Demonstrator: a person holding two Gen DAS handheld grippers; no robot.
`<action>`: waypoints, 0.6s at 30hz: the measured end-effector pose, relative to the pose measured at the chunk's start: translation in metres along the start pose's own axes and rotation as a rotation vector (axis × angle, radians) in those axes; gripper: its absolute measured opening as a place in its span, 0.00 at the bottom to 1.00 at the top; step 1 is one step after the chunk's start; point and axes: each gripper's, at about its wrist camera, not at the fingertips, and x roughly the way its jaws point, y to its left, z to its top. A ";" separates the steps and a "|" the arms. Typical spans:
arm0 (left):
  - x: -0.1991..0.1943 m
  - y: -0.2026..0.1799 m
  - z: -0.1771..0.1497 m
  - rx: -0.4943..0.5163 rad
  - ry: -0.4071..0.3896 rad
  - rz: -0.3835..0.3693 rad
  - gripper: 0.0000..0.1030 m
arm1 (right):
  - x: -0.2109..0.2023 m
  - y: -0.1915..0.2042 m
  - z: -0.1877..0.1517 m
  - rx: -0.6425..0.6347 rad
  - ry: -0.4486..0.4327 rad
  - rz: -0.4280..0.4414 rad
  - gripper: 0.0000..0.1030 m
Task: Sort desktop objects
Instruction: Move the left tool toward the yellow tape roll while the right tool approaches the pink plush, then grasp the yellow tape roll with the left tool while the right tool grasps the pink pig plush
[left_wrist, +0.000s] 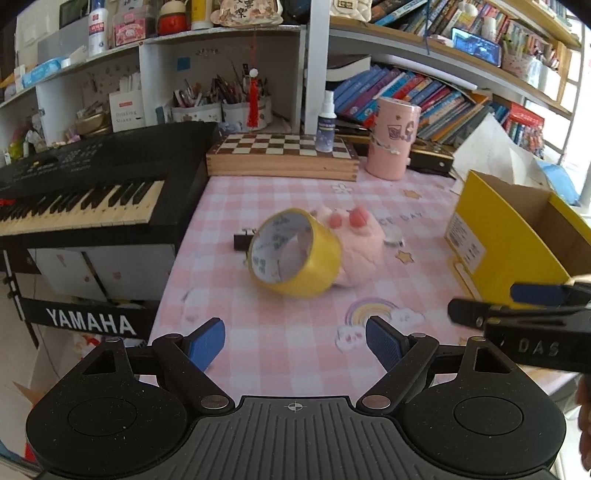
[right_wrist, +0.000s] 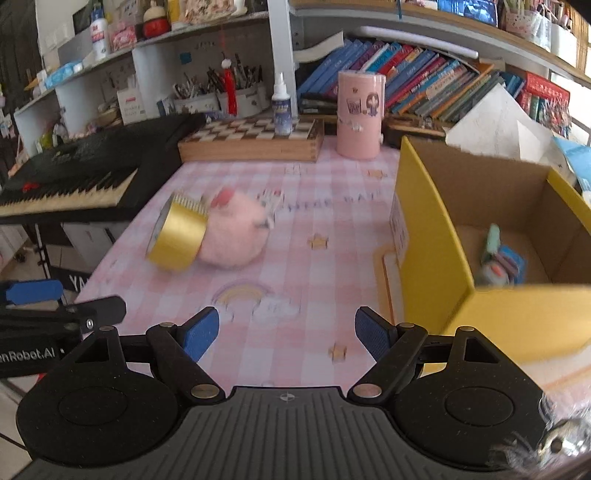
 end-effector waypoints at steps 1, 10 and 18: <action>0.004 -0.002 0.003 0.004 0.001 0.007 0.83 | 0.003 -0.002 0.006 -0.007 -0.014 0.002 0.78; 0.036 -0.016 0.026 0.030 -0.013 0.051 0.82 | 0.031 -0.023 0.047 0.014 -0.057 0.041 0.78; 0.068 -0.038 0.035 0.146 0.025 0.117 0.72 | 0.054 -0.030 0.068 0.007 -0.047 0.076 0.78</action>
